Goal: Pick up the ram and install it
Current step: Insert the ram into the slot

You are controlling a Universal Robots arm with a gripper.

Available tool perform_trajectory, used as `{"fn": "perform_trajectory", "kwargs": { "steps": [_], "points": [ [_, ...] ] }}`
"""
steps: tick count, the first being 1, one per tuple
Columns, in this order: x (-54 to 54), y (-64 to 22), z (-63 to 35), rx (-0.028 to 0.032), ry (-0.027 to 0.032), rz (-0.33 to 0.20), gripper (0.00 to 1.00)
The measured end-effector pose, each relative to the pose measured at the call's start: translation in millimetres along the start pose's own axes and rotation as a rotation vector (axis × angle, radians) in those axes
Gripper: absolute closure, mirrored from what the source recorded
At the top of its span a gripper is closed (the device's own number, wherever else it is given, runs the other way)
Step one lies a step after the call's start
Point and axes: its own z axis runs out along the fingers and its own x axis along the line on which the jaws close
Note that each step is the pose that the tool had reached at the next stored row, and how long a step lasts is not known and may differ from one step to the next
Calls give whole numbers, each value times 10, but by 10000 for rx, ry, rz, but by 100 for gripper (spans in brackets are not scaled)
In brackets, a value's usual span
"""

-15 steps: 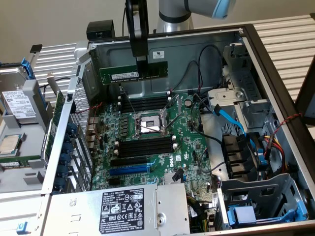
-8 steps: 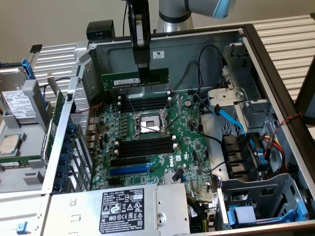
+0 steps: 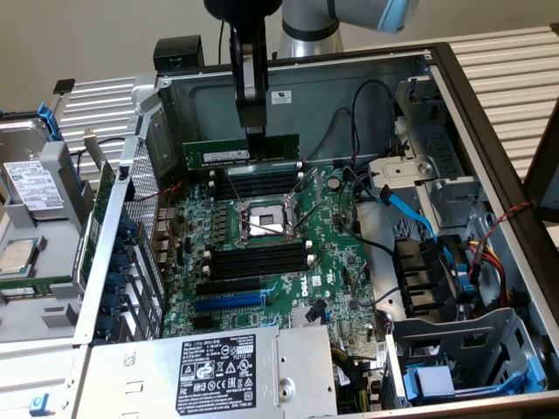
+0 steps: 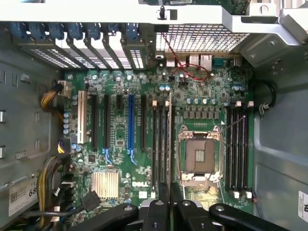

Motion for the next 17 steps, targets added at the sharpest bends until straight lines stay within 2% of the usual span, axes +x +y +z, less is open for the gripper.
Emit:
{"fn": "perform_trajectory", "kwargs": {
  "steps": [5, 17],
  "points": [
    [0, -7, 57, -139, 4, 80, 87],
    [16, -22, 255, -133, -9, 120, 87]
  ]
}}
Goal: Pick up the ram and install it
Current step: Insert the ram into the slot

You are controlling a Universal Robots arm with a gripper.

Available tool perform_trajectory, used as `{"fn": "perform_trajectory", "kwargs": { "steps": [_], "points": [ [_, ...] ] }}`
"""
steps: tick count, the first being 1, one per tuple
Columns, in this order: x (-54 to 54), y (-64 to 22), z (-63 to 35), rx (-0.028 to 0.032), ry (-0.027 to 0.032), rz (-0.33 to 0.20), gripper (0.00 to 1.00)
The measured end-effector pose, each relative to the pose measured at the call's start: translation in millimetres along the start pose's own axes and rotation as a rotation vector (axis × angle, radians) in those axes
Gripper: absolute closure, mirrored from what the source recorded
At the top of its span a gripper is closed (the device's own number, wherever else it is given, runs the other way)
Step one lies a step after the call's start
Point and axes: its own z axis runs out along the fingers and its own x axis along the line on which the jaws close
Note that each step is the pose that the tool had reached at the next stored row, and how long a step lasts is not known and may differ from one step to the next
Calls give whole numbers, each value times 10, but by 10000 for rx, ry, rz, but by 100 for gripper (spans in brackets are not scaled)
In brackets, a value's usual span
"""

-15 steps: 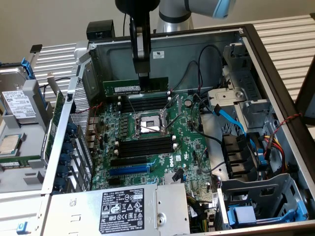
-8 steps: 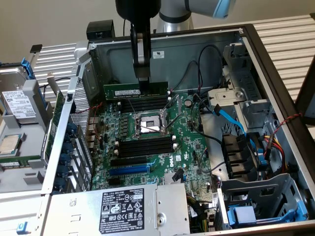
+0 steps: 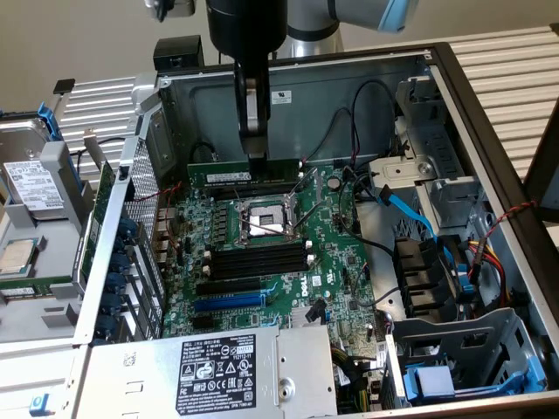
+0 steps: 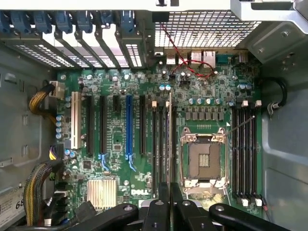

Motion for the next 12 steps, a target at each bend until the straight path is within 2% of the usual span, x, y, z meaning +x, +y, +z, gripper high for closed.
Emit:
{"fn": "perform_trajectory", "kwargs": {
  "steps": [6, 12],
  "points": [
    [6, -4, 107, 43, -1, -1, 87],
    [7, -5, 185, 47, -2, -1, 87]
  ]
}}
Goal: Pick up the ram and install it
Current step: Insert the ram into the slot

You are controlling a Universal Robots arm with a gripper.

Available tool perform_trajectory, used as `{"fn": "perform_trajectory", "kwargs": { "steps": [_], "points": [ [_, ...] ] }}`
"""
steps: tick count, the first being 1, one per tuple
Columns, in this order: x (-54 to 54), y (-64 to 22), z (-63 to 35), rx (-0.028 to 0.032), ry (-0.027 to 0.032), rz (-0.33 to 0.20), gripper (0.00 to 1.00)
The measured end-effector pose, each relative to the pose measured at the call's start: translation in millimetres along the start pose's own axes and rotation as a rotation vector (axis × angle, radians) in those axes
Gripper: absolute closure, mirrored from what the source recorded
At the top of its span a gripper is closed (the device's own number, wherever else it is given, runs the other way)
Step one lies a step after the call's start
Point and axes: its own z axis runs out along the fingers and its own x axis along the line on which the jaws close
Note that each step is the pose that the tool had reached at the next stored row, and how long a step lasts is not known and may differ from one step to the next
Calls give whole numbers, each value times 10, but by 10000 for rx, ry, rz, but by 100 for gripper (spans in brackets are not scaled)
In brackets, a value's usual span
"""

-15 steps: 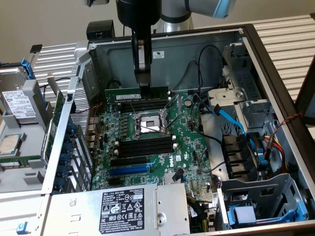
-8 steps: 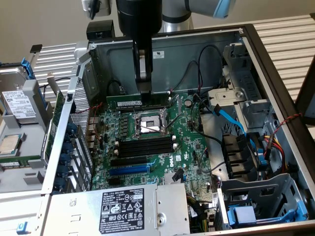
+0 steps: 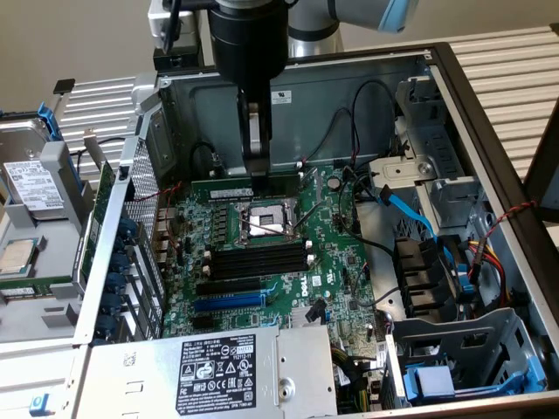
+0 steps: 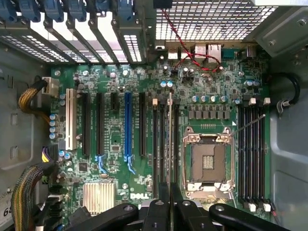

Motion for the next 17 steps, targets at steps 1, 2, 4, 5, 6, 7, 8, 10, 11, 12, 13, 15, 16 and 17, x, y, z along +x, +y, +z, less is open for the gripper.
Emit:
{"fn": "perform_trajectory", "kwargs": {
  "steps": [1, 2, 4, 5, 6, 7, 8, 10, 11, 12, 13, 15, 16, 17],
  "points": [
    [1, 0, 8, -1, 1, -1, 87],
    [3, 0, 12, -1, 1, -2, 87],
    [3, 0, 14, -3, 4, -3, 87],
    [4, -1, 22, 0, -1, -3, 87],
    [5, -1, 32, 1, -2, -3, 87],
    [8, -2, 48, 0, 0, -4, 87],
    [12, -4, 67, 0, 0, -5, 87],
    [19, -7, 102, -1, 1, -5, 87],
    [25, -11, 121, 0, 0, -8, 87],
    [32, -14, 138, 0, 1, -10, 87],
    [39, -17, 156, 0, 1, -14, 87],
    [54, -21, 194, 0, 1, -22, 87],
    [60, -24, 211, -1, 2, -27, 87],
    [67, -28, 229, -2, 2, -33, 87]
  ]
}}
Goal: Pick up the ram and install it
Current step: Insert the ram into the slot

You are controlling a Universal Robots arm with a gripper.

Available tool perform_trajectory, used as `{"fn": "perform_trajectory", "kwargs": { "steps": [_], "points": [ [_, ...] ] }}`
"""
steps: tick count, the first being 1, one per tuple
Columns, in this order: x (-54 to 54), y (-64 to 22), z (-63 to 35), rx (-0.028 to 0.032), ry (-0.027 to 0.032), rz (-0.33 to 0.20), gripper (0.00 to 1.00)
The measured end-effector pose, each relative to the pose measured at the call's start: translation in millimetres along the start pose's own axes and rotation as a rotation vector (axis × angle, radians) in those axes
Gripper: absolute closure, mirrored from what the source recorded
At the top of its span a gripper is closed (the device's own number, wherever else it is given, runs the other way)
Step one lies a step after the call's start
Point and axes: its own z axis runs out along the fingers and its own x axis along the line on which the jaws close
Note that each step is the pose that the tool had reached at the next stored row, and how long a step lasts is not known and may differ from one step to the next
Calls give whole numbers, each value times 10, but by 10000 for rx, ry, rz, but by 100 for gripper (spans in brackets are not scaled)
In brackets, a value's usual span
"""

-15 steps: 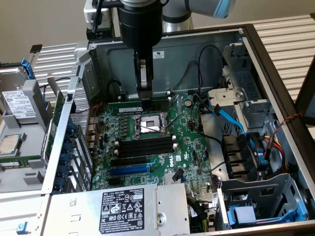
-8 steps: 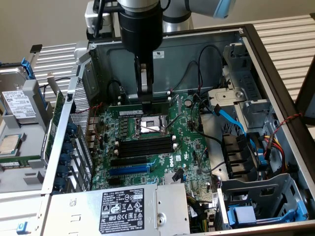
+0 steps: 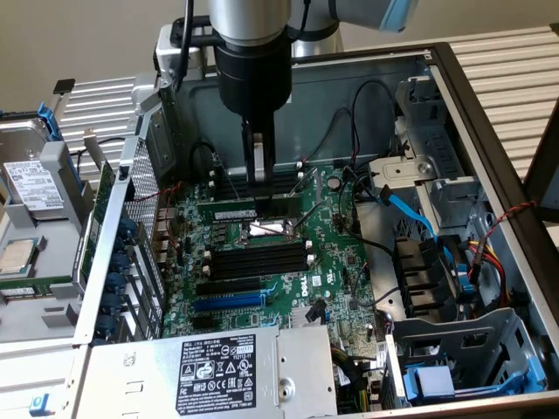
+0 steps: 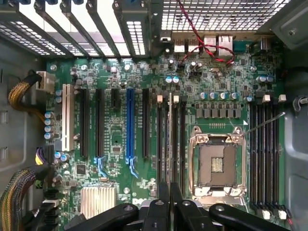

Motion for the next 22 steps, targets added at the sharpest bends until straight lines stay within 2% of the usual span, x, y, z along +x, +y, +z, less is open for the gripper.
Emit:
{"fn": "perform_trajectory", "kwargs": {
  "steps": [5, 13, 22],
  "points": [
    [33, -31, 75, 1, 0, -94, 87],
    [27, -34, 164, 2, 6, -360, 87],
    [25, -46, 271, 2, 6, -380, 87]
  ]
}}
